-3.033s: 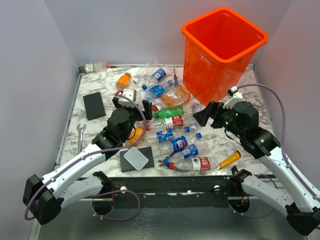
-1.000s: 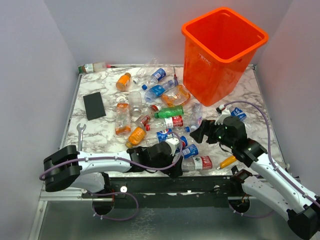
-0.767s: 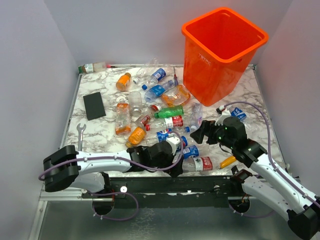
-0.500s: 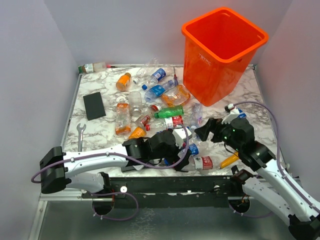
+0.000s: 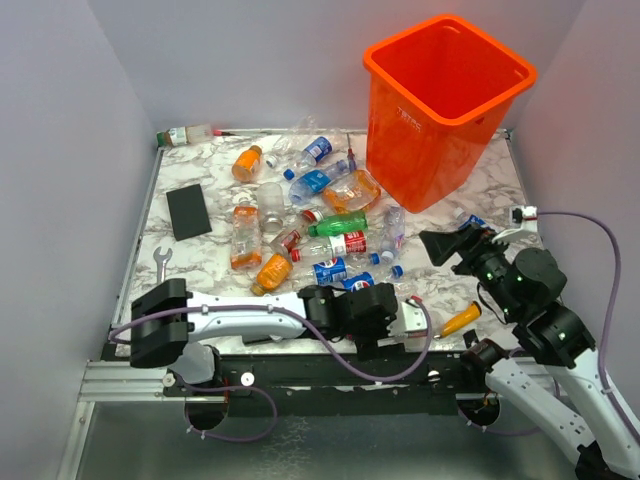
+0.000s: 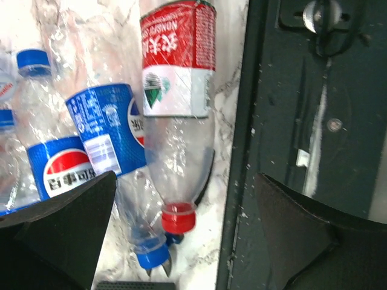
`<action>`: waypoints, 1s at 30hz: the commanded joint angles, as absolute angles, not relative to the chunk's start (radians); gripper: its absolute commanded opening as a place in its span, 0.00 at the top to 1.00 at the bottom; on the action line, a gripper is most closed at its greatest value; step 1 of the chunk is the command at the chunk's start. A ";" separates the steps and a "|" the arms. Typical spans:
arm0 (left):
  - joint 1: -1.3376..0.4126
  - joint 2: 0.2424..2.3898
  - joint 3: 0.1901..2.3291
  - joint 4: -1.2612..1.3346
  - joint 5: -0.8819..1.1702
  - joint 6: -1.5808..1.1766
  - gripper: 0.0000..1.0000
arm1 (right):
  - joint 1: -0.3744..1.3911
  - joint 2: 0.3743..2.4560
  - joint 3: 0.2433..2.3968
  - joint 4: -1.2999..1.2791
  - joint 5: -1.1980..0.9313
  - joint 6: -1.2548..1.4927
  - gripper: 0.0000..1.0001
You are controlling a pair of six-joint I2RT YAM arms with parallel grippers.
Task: Put the plastic bottles in the bin
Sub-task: Pick up the plastic bottle from the corner of the board.
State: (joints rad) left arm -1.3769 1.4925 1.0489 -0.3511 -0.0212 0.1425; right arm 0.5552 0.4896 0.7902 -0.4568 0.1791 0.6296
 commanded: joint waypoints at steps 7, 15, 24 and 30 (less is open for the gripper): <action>-1.439 1.726 1.251 -0.399 -0.131 0.324 0.07 | 0.558 0.426 0.895 -0.480 0.202 0.691 0.04; -1.474 1.879 1.324 -0.401 -0.187 0.360 0.17 | 0.558 0.419 0.895 -0.488 0.197 0.709 0.04; -1.474 1.989 1.386 -0.378 -0.302 0.337 0.30 | 0.557 0.408 0.880 -0.491 0.198 0.713 0.04; -1.473 2.006 1.385 -0.352 -0.328 0.325 0.38 | 0.558 0.402 0.882 -0.503 0.206 0.710 0.04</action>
